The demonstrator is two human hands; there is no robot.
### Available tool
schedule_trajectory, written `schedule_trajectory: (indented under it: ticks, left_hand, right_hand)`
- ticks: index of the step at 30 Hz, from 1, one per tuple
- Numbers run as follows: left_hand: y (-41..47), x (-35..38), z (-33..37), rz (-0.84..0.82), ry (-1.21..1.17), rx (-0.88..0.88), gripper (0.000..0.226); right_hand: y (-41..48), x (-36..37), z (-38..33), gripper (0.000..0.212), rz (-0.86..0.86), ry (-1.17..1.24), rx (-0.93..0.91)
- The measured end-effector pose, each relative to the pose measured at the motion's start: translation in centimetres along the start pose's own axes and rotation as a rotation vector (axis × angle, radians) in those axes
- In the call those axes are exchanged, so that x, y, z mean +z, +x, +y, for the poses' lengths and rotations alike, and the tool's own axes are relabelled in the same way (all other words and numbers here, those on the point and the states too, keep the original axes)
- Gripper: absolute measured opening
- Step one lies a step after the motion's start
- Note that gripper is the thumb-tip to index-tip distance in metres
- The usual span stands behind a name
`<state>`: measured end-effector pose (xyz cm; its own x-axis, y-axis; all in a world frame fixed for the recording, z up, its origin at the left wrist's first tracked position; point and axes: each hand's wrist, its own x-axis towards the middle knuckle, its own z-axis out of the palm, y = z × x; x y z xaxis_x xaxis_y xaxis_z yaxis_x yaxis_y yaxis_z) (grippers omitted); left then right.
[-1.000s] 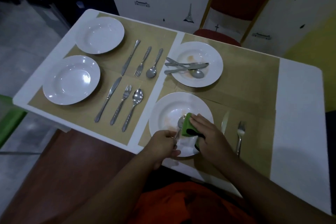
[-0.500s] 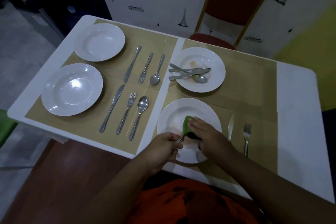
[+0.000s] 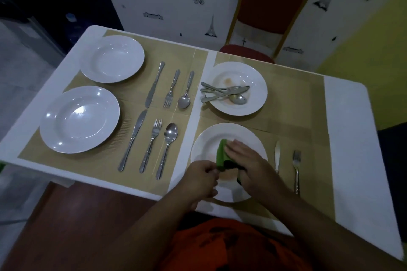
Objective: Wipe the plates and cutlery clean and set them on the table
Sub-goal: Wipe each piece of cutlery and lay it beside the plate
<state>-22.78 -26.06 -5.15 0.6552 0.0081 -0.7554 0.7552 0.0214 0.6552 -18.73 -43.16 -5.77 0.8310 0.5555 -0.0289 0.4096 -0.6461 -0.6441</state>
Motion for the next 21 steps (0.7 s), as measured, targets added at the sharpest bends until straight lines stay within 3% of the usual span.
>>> schedule_trajectory:
  ticks: [2,6,9,12,15,18,21]
  left_hand:
    - [-0.1,-0.4,-0.2,-0.01,0.047,0.032,0.023]
    - [-0.6,-0.8,-1.4,0.005,0.153,0.088,0.026]
    - [-0.1,-1.3,-1.5,0.034,0.232,0.103,0.021]
    - [0.6,-1.5,-1.2,0.089,0.329,0.117,0.015]
    - [1.0,-1.1,-0.9,0.129,0.3,0.118,0.009]
    - [1.1,-0.6,-0.7,0.086,0.236,0.14,0.021]
    - [1.0,-0.2,-1.2,0.117,0.252,0.148,0.025]
  right_hand:
    - [-0.2,0.6,0.7,0.064,-0.061,-0.032,-0.02]
    - [0.8,-0.2,2.9,0.059,0.003,0.126,0.32]
    - [1.0,-1.2,3.4,0.056,0.125,0.148,0.389]
    - [0.6,-1.4,2.2,0.061,0.177,0.15,0.311]
    - [0.0,-0.3,0.7,0.065,0.11,0.045,0.131]
    - [-0.7,1.3,0.6,0.061,-0.008,-0.112,-0.039]
    - [-0.7,1.2,2.2,0.061,-0.041,-0.145,0.014]
